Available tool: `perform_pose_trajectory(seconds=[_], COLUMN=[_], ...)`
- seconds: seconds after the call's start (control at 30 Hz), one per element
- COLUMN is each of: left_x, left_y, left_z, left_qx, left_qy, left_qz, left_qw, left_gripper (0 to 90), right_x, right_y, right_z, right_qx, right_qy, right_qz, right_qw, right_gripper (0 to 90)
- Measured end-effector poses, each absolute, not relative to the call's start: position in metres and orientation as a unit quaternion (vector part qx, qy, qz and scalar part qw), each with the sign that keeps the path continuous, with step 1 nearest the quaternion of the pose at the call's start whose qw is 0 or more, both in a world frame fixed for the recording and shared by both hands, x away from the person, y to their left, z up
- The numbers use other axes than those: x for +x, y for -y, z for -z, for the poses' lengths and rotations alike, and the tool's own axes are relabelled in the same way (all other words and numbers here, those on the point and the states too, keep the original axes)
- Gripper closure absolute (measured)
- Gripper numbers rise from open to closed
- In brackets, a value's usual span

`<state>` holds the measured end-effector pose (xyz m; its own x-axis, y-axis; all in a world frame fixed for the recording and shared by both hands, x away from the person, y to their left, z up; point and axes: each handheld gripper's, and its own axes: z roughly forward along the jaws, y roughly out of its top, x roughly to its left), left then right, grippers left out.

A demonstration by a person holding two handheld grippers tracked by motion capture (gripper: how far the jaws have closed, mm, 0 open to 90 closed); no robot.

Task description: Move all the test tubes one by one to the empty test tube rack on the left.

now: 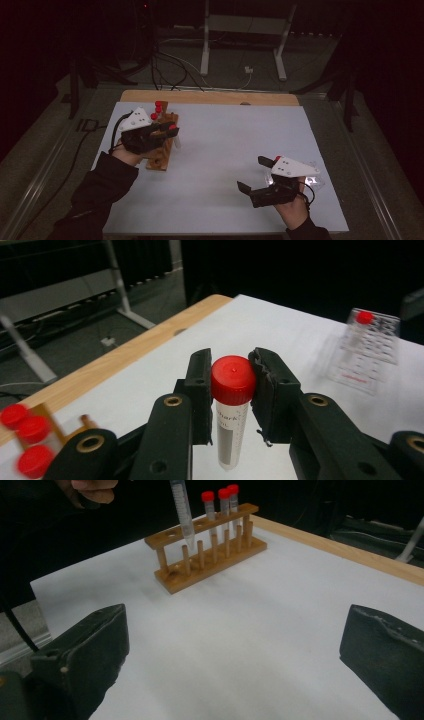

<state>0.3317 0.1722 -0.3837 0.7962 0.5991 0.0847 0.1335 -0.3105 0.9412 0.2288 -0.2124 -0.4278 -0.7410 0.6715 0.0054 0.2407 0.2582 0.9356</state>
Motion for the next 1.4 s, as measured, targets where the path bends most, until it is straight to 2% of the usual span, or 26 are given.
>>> perform_pose_trajectory(seconds=[0.37,0.87,1.4], left_x=[0.346,0.366,0.386], left_y=[-0.195,-0.213,-0.216], left_z=[0.374,0.381,0.414], left_qx=[0.764,0.742,0.744], left_qy=[-0.272,-0.321,-0.359], left_qz=[-0.261,-0.31,-0.306], left_qw=[0.525,0.501,0.473], left_gripper=[71.9,71.9,71.9], right_x=[0.23,0.229,0.229], right_y=[0.214,0.216,0.216], right_z=[0.428,0.427,0.428], right_qx=[0.298,0.297,0.296], right_qy=[-0.766,-0.765,-0.764], right_qz=[-0.534,-0.535,-0.537], right_qw=[0.197,0.201,0.199], right_gripper=[0.0,0.0,0.0])
